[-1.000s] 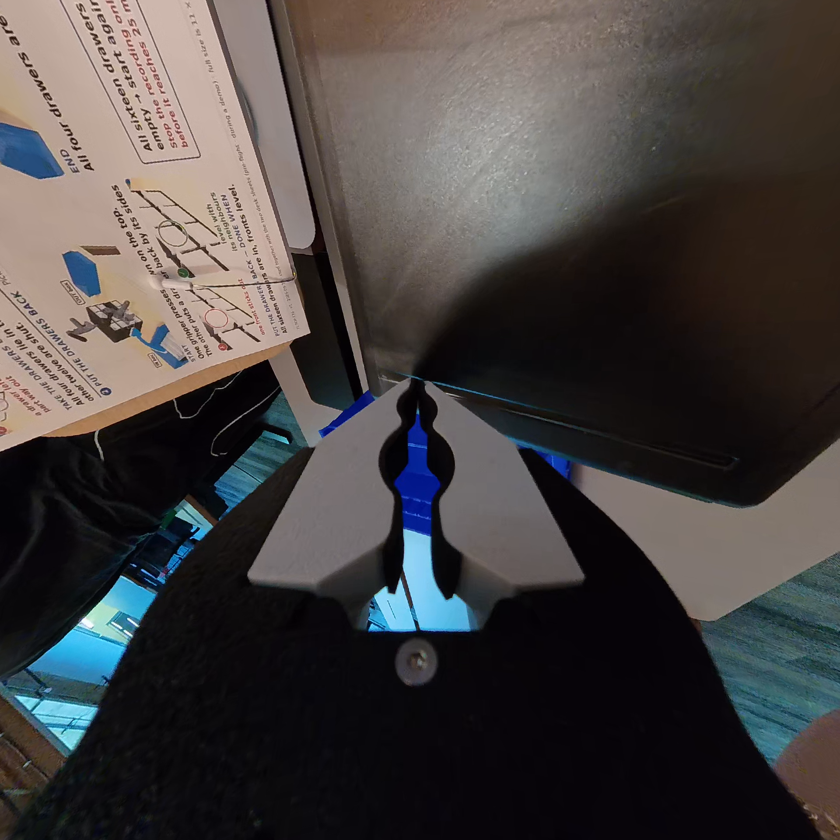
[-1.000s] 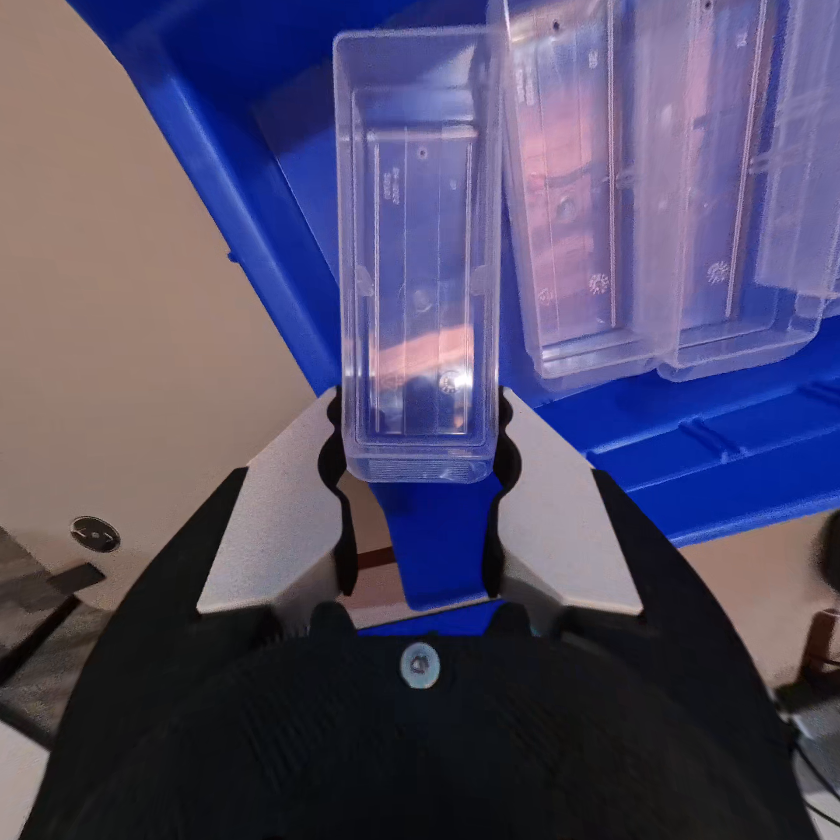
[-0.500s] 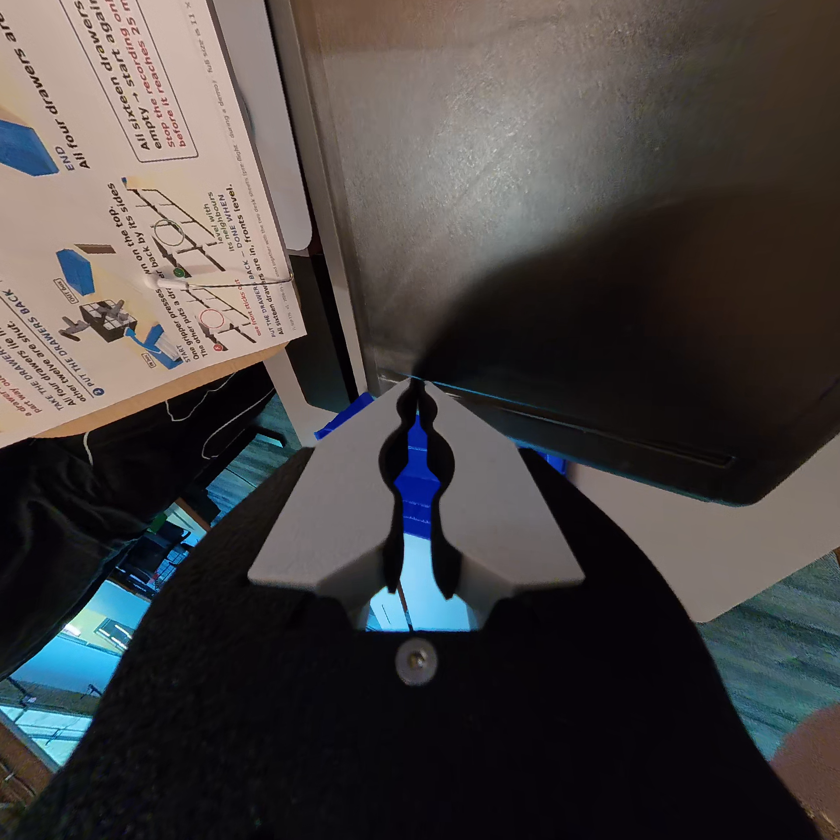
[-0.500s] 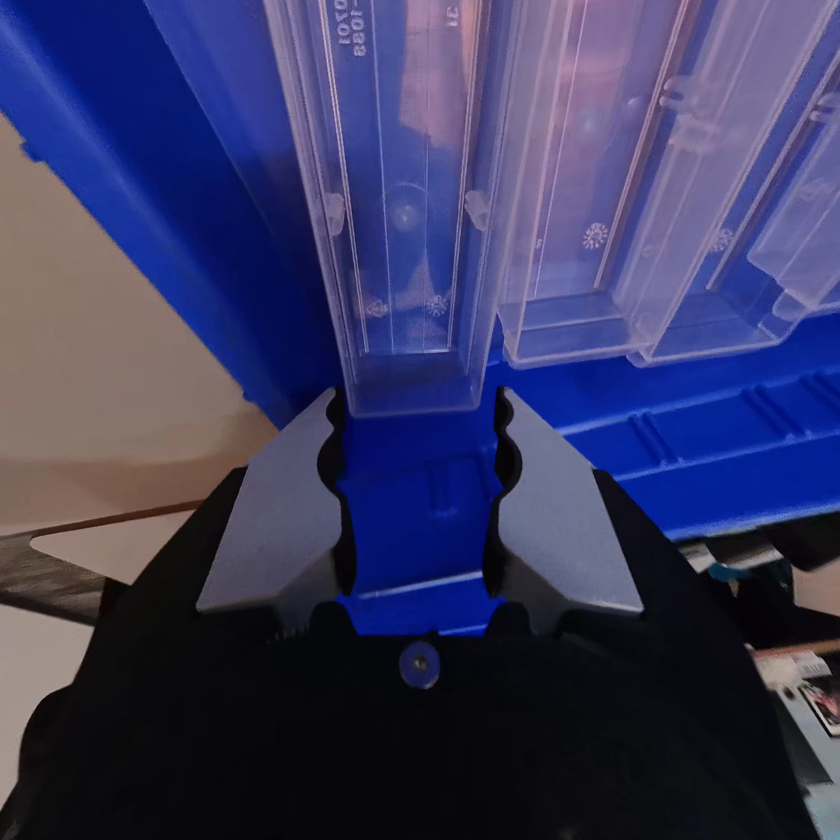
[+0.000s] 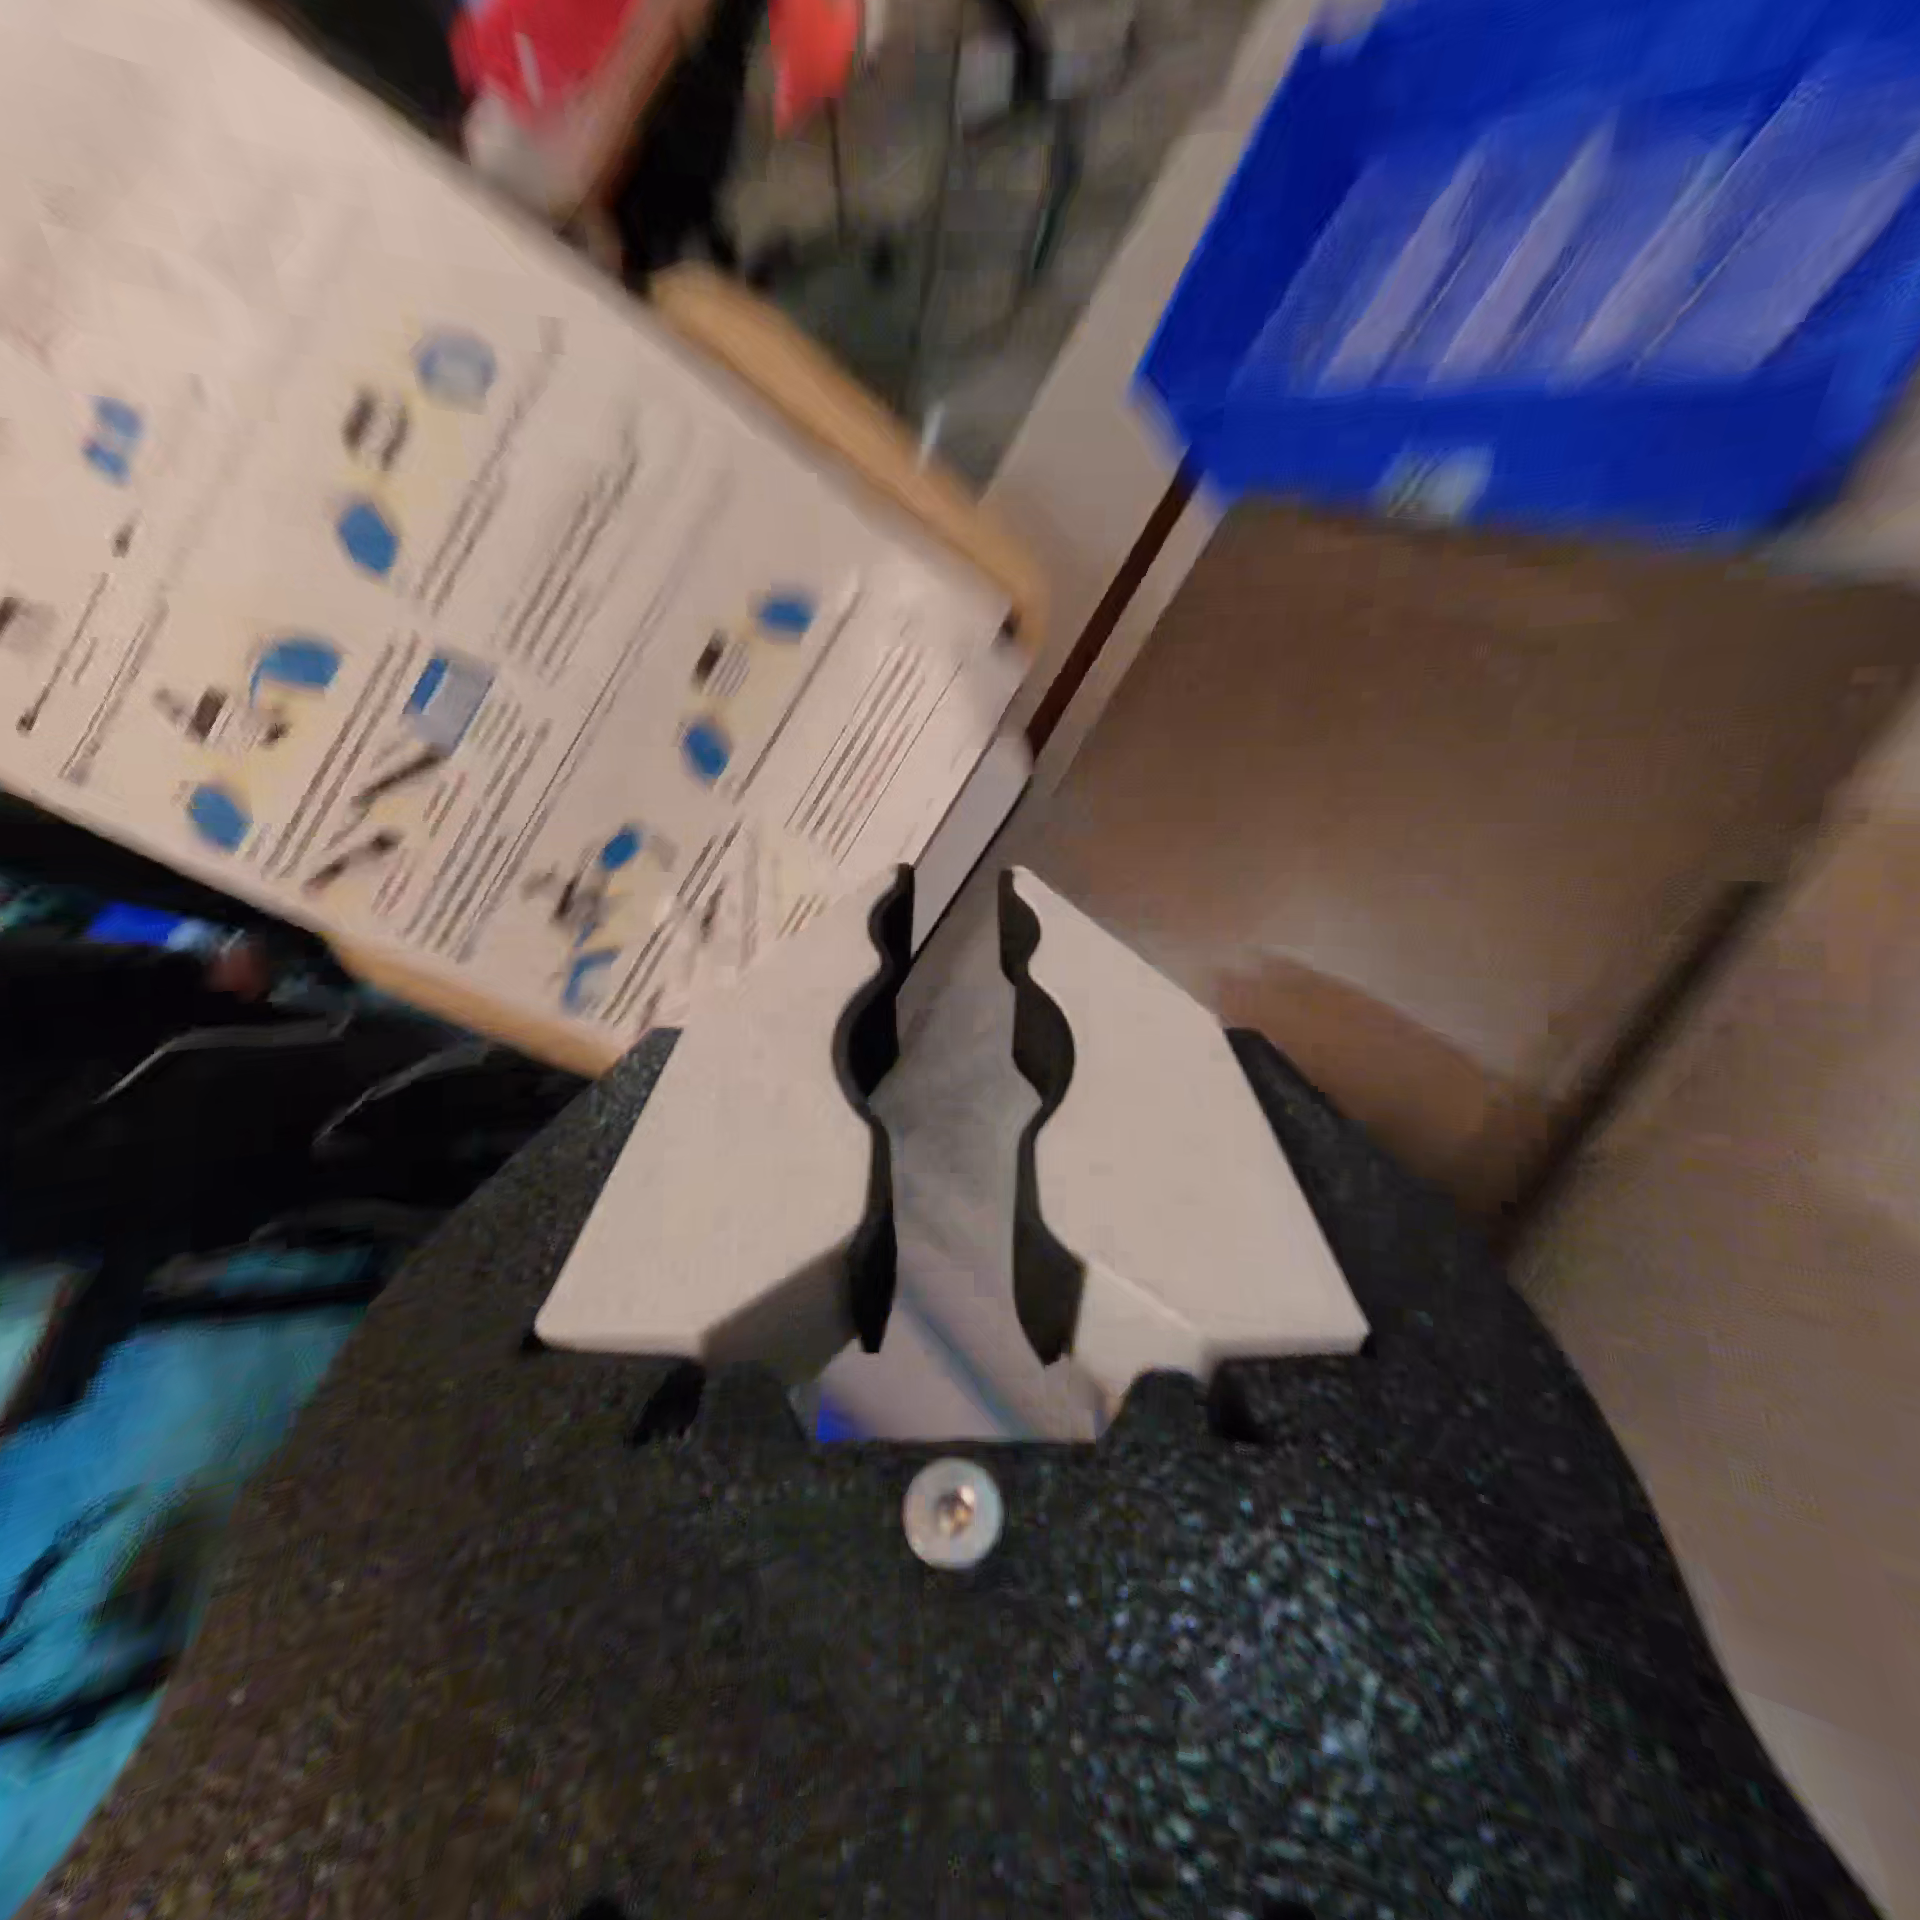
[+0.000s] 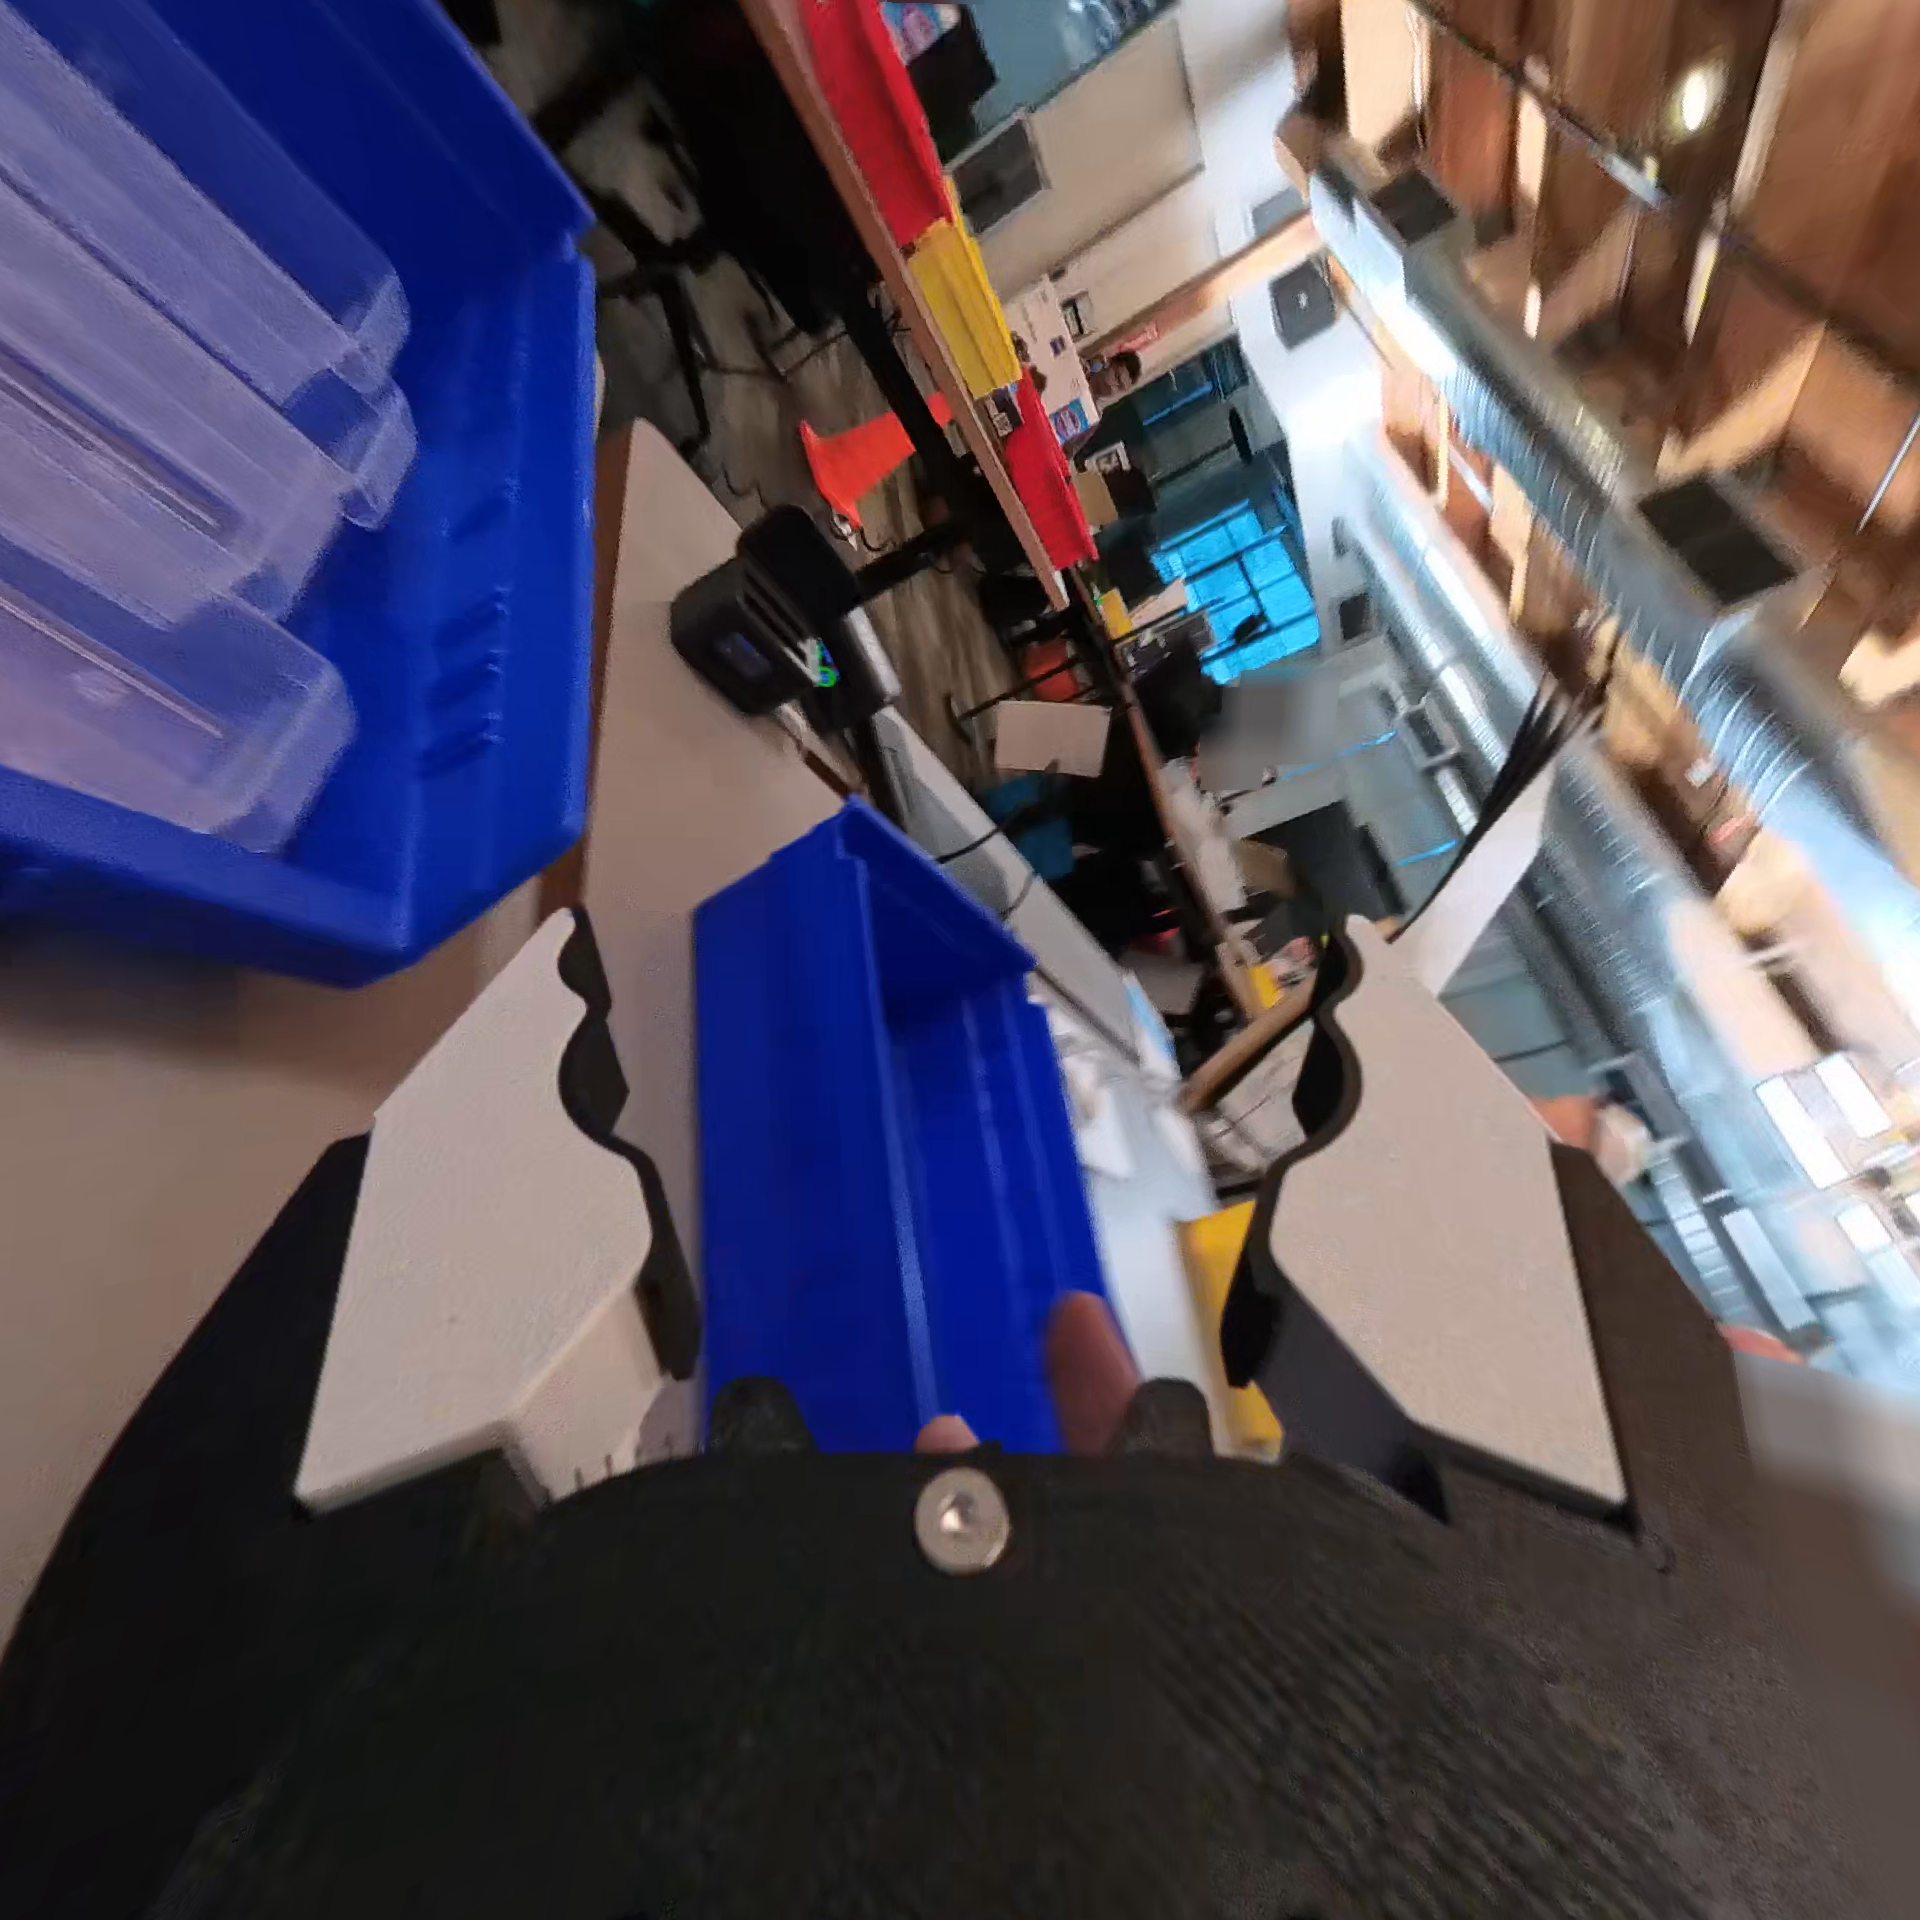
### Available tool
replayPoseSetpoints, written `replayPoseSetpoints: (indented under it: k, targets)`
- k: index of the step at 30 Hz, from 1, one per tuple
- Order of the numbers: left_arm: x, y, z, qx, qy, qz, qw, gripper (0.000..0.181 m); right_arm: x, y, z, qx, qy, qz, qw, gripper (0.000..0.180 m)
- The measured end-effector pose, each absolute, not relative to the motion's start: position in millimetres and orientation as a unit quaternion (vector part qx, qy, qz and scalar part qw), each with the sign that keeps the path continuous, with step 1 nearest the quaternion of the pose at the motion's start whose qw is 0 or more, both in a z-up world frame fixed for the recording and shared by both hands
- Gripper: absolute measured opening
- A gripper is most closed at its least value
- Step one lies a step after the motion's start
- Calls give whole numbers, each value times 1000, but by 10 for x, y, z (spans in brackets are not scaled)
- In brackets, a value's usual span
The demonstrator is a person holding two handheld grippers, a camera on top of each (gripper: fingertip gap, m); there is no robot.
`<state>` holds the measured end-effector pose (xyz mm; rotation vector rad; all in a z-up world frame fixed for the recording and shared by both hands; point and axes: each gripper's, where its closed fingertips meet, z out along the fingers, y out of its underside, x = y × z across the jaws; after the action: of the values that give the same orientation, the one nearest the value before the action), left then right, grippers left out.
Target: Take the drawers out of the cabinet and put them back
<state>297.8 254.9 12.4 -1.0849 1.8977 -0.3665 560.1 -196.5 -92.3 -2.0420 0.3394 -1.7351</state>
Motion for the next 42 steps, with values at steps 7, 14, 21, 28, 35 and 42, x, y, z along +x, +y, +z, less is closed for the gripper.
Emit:
replayPoseSetpoints:
  k: [7,14,21,28,35,42]
  targets:
    - [2636,851,-41,-339,712,-348,507,29,4859,-1947,-1230,-713,222,-570,343,122]
    - [2912,-325,-1124,-360,697,-440,436,38,4557,-1756,-1493,-727,272,-456,435,117]
    - [3858,-433,-1797,-459,635,-372,498,57,4538,-1826,-1489,-699,316,-431,475,119]
    - [4755,126,-2000,-597,540,-296,514,82,4578,-1817,-1504,-694,322,-413,494,120]
    - [4900,236,-2136,-630,525,-313,478,20,4588,-1853,-1495,-692,325,-404,502,116]
    - [4523,275,-2108,-608,526,-322,500,8,4564,-1856,-1426,-694,316,-407,503,111]
